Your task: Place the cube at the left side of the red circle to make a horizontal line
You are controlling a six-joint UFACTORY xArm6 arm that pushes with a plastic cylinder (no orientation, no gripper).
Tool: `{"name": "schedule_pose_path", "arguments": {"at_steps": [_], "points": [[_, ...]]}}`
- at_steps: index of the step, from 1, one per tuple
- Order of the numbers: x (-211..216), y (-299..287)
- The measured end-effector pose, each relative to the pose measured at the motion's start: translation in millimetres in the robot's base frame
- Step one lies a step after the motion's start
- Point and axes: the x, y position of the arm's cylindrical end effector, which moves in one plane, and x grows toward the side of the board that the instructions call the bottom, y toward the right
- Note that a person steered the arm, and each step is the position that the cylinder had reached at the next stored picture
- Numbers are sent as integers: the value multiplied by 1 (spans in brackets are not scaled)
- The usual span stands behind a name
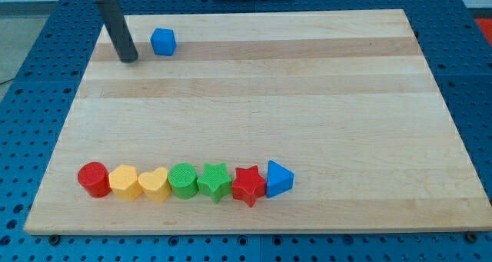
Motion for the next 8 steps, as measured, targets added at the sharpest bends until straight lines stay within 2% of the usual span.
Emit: {"name": "schedule_pose_path", "arguments": {"at_steps": [1,2,3,4,5,6,7,8], "points": [[-35,39],[-39,99],[-15,109],[-31,121],[-38,175],[-12,167],[19,83],[61,38]]}}
